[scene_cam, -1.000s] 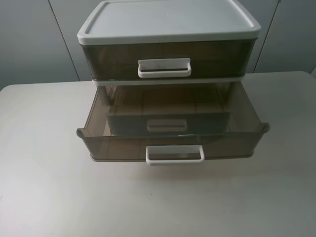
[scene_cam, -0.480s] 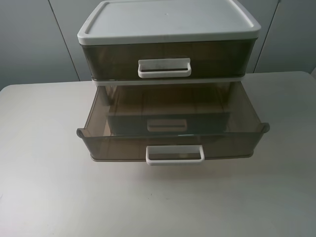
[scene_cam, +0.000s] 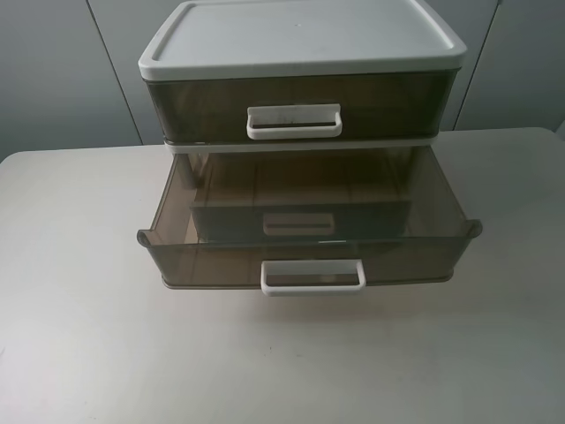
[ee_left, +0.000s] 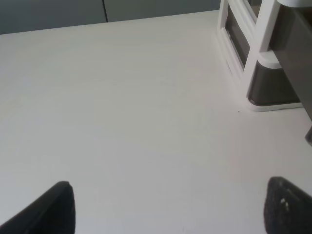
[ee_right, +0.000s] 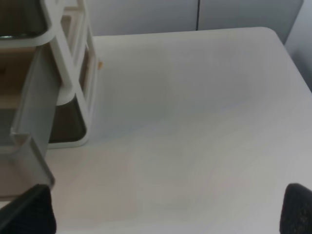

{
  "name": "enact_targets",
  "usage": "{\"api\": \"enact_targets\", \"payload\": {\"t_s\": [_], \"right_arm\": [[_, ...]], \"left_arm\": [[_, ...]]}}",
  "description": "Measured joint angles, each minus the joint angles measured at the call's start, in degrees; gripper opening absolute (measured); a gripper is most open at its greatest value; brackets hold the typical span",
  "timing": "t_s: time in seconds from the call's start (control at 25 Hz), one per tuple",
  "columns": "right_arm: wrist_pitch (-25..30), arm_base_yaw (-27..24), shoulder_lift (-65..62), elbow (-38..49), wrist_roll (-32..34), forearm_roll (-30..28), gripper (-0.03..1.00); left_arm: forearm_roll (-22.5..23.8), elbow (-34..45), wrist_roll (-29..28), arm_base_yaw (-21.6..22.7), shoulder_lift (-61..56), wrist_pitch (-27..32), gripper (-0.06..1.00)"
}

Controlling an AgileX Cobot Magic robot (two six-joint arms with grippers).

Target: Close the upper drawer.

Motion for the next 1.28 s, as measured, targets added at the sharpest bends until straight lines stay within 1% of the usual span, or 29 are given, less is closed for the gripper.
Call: {"api": "enact_targets", "payload": {"t_s": [0.24,1.28], "right_arm": [[0.0,4.37,0.0,0.0,0.0,0.0,0.7],[0.0,4.82,0.0,0.0,0.47,0.21,0.7]], "left_arm": [[0.0,0.0,0.0,0.0,0.0,0.0,0.74],[0.0,0.0,0.0,0.0,0.0,0.0,0.74]]}}
